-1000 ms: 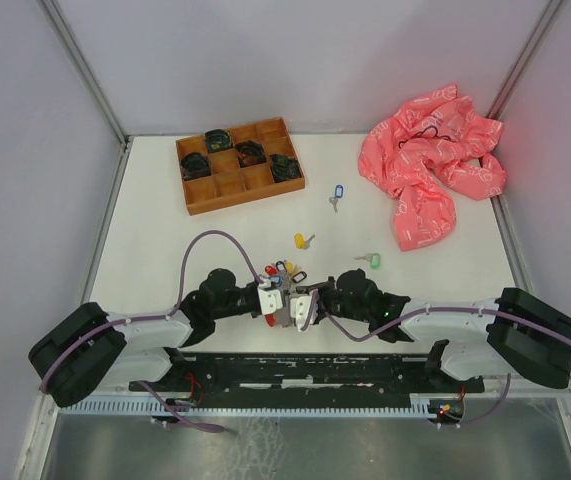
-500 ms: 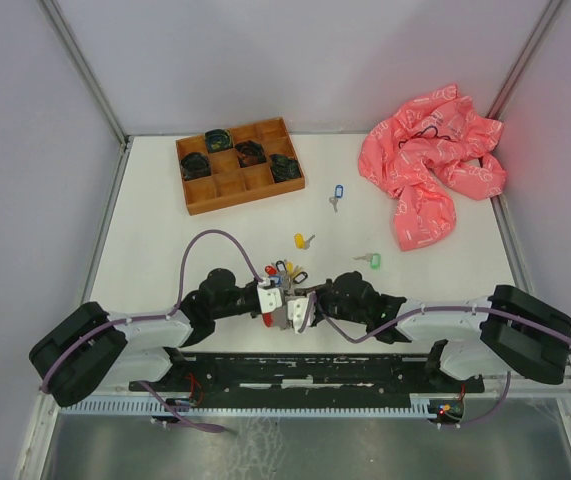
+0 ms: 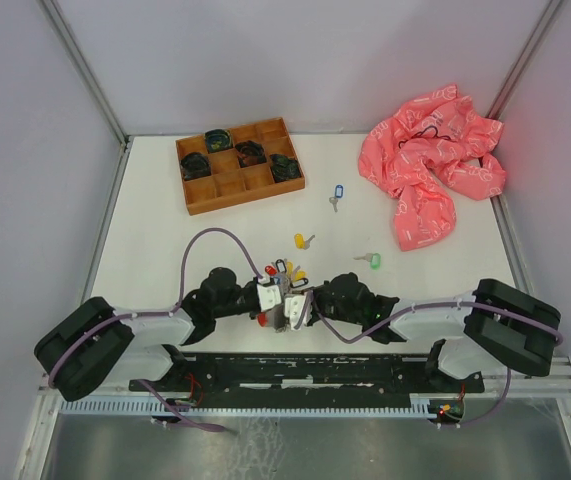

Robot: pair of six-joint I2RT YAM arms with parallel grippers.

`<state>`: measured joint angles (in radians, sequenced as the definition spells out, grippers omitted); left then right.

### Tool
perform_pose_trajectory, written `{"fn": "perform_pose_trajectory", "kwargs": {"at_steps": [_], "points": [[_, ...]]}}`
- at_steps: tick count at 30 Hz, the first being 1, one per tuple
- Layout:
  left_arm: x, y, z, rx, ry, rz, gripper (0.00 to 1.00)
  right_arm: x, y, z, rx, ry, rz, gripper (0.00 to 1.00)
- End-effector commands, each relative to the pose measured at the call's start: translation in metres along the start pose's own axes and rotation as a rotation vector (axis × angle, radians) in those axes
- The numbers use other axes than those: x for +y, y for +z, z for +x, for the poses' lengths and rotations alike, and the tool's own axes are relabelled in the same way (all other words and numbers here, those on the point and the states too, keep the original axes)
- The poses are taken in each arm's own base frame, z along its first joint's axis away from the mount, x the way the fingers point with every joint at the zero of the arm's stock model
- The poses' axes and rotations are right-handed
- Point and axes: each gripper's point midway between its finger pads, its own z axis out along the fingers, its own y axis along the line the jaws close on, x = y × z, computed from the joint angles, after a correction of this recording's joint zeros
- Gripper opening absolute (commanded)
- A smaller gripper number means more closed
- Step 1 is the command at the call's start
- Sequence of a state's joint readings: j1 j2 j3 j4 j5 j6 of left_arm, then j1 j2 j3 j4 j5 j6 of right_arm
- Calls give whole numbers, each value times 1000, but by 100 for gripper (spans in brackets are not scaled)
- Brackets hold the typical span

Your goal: Put the keys on the keyring

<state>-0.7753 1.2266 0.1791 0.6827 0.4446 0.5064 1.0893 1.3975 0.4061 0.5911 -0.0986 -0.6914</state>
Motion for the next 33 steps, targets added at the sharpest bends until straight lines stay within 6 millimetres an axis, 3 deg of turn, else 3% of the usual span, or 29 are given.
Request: {"fn": "perform_pose_trajectory", "kwargs": {"at_steps": [1,8,20,26,33], "points": [[15,11,-44,-131,19,-21,3,3,11,-18,-53,24,-7,1],[16,8,-50,-159,-40,-36,3,10,15,-10,-21,36,2,1],[23,3,-47,-165,-115,-103,3,29,17,-12,-35,81,-56,1],[24,3,-43,-150,-114,-111,3,15,1,1,19,99,47,1],[23,4,-39,-144,-93,-110,3,5,-23,3,137,300,87,1]]}}
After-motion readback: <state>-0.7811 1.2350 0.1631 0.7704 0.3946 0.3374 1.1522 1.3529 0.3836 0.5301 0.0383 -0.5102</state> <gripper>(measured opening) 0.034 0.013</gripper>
